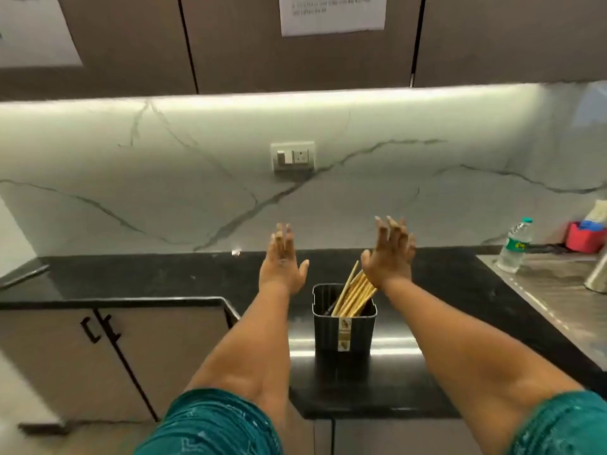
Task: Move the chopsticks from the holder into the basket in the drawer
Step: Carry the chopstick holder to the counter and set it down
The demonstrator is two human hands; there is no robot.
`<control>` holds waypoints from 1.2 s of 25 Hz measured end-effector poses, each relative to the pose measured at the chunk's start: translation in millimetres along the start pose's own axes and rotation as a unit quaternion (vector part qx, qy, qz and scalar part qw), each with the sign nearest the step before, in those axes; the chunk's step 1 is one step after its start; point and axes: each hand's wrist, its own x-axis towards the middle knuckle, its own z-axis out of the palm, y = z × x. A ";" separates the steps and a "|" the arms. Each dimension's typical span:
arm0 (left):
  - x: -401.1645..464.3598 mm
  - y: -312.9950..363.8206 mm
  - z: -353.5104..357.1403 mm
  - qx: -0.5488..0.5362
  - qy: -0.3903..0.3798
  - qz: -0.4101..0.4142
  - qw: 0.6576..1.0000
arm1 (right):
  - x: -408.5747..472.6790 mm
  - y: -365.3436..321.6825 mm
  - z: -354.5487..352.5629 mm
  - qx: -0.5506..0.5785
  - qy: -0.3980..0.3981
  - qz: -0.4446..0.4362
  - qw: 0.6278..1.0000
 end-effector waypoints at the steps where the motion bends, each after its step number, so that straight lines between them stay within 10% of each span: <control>1: -7.6 1.3 14.7 -0.062 -0.051 -0.082 0.993 | -8.7 8.0 10.7 0.037 -0.006 0.088 0.995; 4: -26.7 6.4 63.6 -0.257 -0.181 -0.273 0.909 | -37.6 32.5 47.7 0.173 -0.078 0.354 0.916; 6: -34.4 13.4 80.5 -0.298 -0.261 -0.327 0.858 | -47.6 38.4 70.0 0.322 -0.201 0.472 0.796; 8: -35.0 15.6 89.3 -0.275 -0.271 -0.330 0.862 | -49.5 40.8 84.3 0.416 -0.277 0.495 0.711; 20: -107.6 -20.3 58.9 -0.208 -0.046 -0.437 0.874 | -67.9 -30.1 111.5 0.394 -0.374 0.411 0.732; 30: -402.7 -50.0 -83.1 -0.151 0.204 -0.638 0.727 | -288.0 -219.6 50.6 0.386 -0.651 0.122 0.642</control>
